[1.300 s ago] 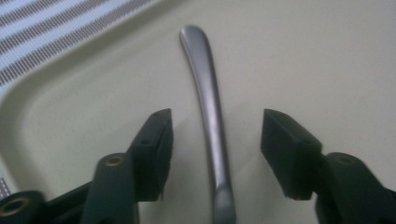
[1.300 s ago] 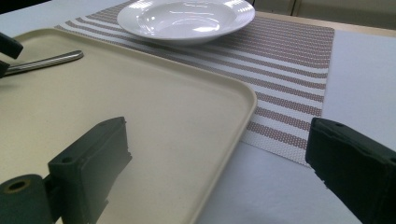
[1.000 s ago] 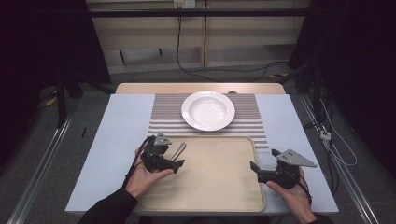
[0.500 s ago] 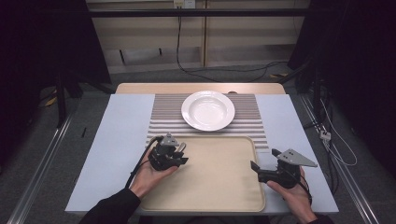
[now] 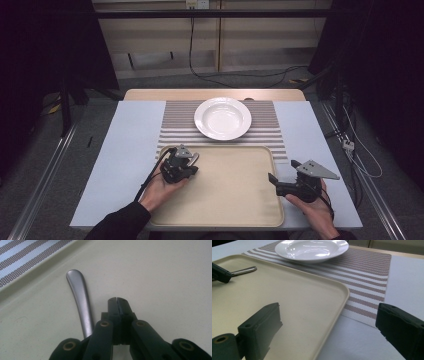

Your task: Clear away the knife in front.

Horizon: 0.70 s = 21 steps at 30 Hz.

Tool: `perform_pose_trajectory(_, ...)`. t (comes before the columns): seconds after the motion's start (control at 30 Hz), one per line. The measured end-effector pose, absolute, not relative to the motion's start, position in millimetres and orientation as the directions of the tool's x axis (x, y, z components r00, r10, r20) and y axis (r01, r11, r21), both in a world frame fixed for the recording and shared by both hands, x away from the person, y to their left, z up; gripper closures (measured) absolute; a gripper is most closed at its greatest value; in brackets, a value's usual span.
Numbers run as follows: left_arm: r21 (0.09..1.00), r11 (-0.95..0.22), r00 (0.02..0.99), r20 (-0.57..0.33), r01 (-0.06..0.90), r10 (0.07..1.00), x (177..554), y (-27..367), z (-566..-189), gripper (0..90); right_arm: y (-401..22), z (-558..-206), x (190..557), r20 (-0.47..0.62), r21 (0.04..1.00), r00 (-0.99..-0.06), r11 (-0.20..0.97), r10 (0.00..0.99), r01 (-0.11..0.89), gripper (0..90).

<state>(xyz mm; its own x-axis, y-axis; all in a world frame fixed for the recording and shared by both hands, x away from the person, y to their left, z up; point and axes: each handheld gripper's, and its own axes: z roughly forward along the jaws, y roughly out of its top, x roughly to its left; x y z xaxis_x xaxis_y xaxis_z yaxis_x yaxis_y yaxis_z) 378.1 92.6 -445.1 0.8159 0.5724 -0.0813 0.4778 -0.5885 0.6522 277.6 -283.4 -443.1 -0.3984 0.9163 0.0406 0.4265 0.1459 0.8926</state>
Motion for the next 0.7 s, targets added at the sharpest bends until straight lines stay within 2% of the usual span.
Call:
perform_pose_trajectory(0.2,0.655,-0.582,0.812,-0.087,0.483,0.577,381.9,100.0,-446.0,90.0,-281.7,-443.3,278.9,0.037,0.892,-0.406,0.153,0.913,0.426,6.1)
perform_pose_trajectory(0.27,0.649,-0.614,0.825,-0.039,0.449,0.563,382.1,101.2,-444.9,90.0,-281.9,-443.2,278.9,0.039,0.892,-0.405,0.151,0.913,0.426,6.1)
perform_pose_trajectory(0.4,0.662,-0.626,0.842,-0.015,0.413,0.540,381.3,101.8,-446.3,89.8,-282.0,-443.0,279.0,0.042,0.893,-0.404,0.147,0.914,0.426,6.0)
perform_pose_trajectory(0.47,0.649,-0.628,0.835,-0.020,0.429,0.550,381.5,101.0,-445.0,89.9,-281.9,-443.0,279.0,0.043,0.893,-0.404,0.147,0.914,0.426,6.0)
perform_pose_trajectory(0.57,0.636,-0.639,0.817,0.022,0.433,0.576,378.6,99.1,-443.4,90.0,-281.8,-443.1,279.1,0.042,0.892,-0.404,0.148,0.914,0.426,6.0)
perform_pose_trajectory(0.7,0.623,-0.636,0.805,0.018,0.454,0.593,379.9,101.9,-442.1,90.0,-281.8,-443.1,279.1,0.040,0.893,-0.404,0.149,0.914,0.425,6.0)
